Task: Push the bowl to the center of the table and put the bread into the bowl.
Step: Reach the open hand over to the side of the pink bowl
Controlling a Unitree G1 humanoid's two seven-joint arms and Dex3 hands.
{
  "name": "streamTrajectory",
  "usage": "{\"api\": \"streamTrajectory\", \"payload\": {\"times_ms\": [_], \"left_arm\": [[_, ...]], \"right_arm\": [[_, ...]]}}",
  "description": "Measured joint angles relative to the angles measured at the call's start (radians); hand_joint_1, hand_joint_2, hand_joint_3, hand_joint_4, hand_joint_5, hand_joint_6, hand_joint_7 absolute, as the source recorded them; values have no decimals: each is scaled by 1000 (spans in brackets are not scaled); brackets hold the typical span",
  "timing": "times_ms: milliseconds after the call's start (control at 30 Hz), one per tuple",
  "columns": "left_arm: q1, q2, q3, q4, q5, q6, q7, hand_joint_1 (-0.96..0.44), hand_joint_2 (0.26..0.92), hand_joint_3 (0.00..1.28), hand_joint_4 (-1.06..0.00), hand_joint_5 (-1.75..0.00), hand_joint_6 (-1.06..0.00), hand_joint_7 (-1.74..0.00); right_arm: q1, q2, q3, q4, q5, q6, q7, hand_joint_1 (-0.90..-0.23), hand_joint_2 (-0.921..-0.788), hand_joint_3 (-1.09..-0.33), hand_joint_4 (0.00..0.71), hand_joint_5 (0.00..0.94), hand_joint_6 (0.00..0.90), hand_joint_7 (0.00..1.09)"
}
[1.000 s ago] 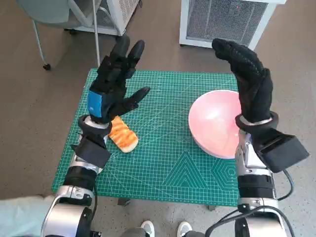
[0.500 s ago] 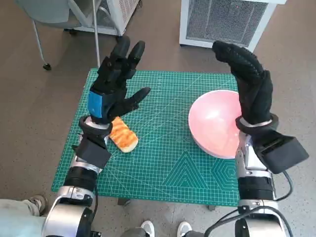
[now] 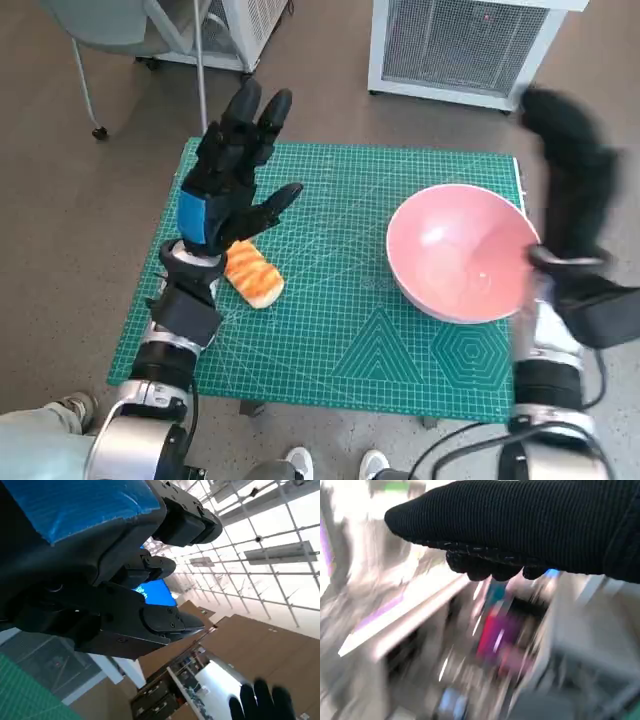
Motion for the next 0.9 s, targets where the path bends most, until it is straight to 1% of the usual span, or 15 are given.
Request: {"api": "streamTrajectory", "payload": {"times_ms": [100,133,200,300,467,633,733,900], "left_arm": [[6,0,0,-2,0,0,0,-145,921,264,-356,0,-359,-3],[6,0,0,-2,1,0,0,-146,921,264,-356,0,-359,-3],[6,0,0,-5,1,0,0,-147,921,264,-356,0,-359,-3],[6,0,0,-11,3,0,2,-150,921,265,-356,0,-359,-3],[7,1,0,-16,5,1,4,-159,921,265,-356,0,-359,-3],[12,2,1,-19,5,1,4,-162,921,266,-356,0,-359,-3],[19,4,1,-25,5,2,4,-162,921,266,-356,0,-360,-3],[28,5,3,-31,5,9,4,-162,921,265,-357,0,-361,-3]], "right_arm": [[-3,-17,-14,79,-10,-4,-45,-638,-921,-849,249,9,1,609],[-4,-23,-16,106,-17,-3,-56,-637,-921,-855,238,7,0,588],[-5,-35,-19,155,-22,4,-69,-632,-921,-861,223,4,0,569],[-5,-44,-26,216,-19,25,-71,-626,-921,-870,205,1,-1,552],[-6,-55,-33,298,-17,81,-71,-598,-921,-885,192,0,2,524],[-5,-54,-42,355,-17,144,-75,-604,-921,-879,194,4,10,512],[-3,-46,-46,374,-15,177,-75,-604,-921,-869,198,5,16,505],[0,-13,-46,388,-15,223,-75,-586,-921,-860,197,4,22,500]]}}
